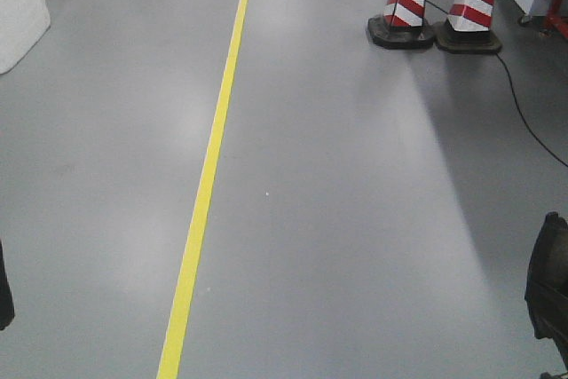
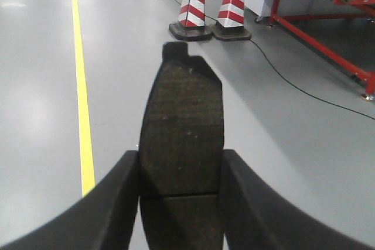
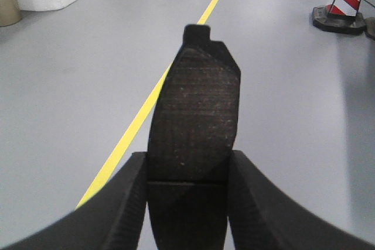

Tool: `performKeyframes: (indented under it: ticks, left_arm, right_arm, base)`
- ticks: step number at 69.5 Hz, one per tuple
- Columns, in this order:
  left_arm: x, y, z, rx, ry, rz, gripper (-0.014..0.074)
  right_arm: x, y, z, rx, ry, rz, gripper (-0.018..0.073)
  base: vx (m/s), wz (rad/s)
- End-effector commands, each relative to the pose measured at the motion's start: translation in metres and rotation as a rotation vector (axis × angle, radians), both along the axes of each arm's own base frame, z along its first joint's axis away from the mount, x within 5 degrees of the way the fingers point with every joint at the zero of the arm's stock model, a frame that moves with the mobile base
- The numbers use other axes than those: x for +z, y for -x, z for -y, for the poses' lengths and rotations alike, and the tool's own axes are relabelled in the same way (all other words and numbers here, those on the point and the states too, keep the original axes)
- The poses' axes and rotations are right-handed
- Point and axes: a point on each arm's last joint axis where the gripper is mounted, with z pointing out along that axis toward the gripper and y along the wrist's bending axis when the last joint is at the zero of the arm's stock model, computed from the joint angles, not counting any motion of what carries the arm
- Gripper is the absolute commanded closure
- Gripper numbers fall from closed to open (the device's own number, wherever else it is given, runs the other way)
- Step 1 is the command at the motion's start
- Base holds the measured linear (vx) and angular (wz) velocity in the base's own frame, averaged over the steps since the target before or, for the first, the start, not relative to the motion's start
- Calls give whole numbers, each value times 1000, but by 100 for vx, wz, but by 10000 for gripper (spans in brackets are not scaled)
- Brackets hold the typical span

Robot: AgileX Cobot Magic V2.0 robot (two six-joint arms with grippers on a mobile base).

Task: Move and align brake pads A on conveyor
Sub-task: 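Drive the base along the yellow floor line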

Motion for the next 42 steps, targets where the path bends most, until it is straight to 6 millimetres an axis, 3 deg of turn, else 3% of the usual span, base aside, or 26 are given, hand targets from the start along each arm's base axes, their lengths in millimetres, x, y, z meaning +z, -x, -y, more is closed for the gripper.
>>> performKeyframes:
  ticks: [1,42]
  left_arm:
    - [18,-1,2,-22,41,109,524]
    - [18,-1,2,-22,41,109,524]
  right_arm:
    - [19,-3,0,-3,-26,124,562]
    - [19,-3,0,-3,-26,124,562]
  base:
    - [50,6]
    - [51,6]
